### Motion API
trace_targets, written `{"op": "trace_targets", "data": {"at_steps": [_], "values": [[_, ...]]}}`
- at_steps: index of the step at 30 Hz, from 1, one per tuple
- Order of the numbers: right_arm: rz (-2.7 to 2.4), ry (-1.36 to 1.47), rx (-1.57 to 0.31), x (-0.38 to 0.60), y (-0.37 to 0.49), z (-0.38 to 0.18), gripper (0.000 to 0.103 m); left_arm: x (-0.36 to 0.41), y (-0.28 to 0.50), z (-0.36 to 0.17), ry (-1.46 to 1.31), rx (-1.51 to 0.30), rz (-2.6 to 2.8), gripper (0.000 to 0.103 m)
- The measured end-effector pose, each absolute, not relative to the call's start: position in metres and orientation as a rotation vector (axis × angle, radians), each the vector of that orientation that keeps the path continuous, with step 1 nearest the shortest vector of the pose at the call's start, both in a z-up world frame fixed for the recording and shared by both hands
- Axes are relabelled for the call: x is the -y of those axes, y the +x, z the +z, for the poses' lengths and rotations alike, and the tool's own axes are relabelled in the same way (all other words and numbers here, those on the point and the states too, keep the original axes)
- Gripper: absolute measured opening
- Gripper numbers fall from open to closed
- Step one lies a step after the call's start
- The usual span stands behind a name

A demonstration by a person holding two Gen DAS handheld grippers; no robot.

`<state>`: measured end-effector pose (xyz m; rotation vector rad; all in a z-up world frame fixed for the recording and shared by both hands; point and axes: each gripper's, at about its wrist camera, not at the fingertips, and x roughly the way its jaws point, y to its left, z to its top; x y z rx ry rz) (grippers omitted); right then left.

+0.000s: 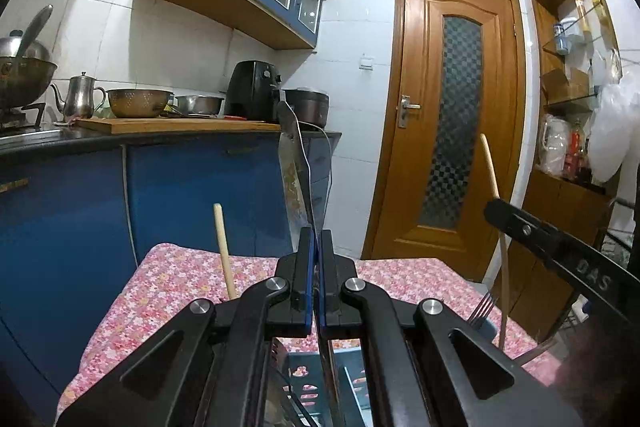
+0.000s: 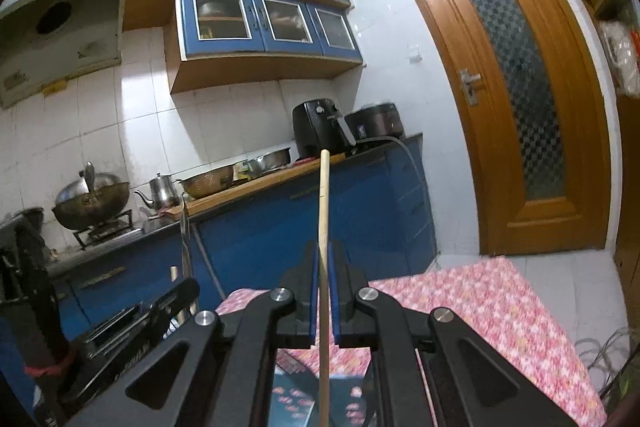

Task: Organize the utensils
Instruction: 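Carry the knife and chopstick upright over the blue Box holder, then open both grippers to drop the knife and chopstick into the holder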

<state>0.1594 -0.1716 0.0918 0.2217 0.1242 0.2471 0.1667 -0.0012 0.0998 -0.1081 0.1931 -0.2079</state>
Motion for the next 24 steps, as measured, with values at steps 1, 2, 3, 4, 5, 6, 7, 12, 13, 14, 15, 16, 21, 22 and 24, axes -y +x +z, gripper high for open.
{"op": "trace_targets", "data": {"at_steps": [1, 2, 3, 4, 5, 6, 7, 12, 13, 14, 15, 16, 21, 22, 24], "values": [[0.239, 0.213, -0.122, 0.171, 0.162, 0.090, 0.006, 0.002, 0.167, 0.098, -0.104, -0.191, -0.208, 0.000], [0.236, 0.208, -0.124, 0.171, 0.164, 0.088, 0.006, 0.003, 0.167, 0.095, -0.099, -0.191, -0.213, 0.000], [0.239, 0.204, -0.134, 0.170, 0.167, 0.085, 0.006, 0.003, 0.167, 0.094, -0.097, -0.195, -0.217, 0.000], [0.239, 0.198, -0.141, 0.169, 0.169, 0.083, 0.006, 0.002, 0.167, 0.092, -0.097, -0.199, -0.219, 0.000], [0.240, 0.189, -0.145, 0.168, 0.170, 0.080, 0.006, 0.002, 0.167, 0.091, -0.099, -0.201, -0.214, 0.000], [0.242, 0.179, -0.148, 0.168, 0.171, 0.078, 0.006, 0.002, 0.166, 0.091, -0.099, -0.201, -0.213, 0.000], [0.243, 0.169, -0.150, 0.167, 0.170, 0.075, 0.006, 0.003, 0.165, 0.091, -0.096, -0.204, -0.213, 0.001], [0.262, 0.145, -0.180, 0.165, 0.168, 0.068, 0.006, 0.002, 0.158, 0.095, -0.094, -0.210, -0.226, 0.016], [0.269, 0.141, -0.188, 0.164, 0.168, 0.068, 0.007, 0.003, 0.156, 0.096, -0.093, -0.212, -0.227, 0.016], [0.278, 0.139, -0.200, 0.163, 0.168, 0.068, 0.007, 0.003, 0.153, 0.098, -0.093, -0.213, -0.231, 0.017], [0.287, 0.135, -0.213, 0.162, 0.168, 0.068, 0.014, 0.003, 0.149, 0.100, -0.095, -0.215, -0.238, 0.017], [0.299, 0.131, -0.231, 0.161, 0.167, 0.069, 0.028, 0.002, 0.146, 0.101, -0.097, -0.216, -0.242, 0.017], [0.307, 0.154, -0.226, 0.162, 0.151, 0.075, 0.041, 0.000, 0.124, 0.109, -0.093, -0.221, -0.235, 0.028], [0.309, 0.165, -0.227, 0.163, 0.147, 0.077, 0.041, -0.001, 0.120, 0.110, -0.091, -0.224, -0.233, 0.030], [0.312, 0.184, -0.232, 0.167, 0.138, 0.080, 0.041, -0.003, 0.112, 0.113, -0.087, -0.236, -0.228, 0.032]]}}
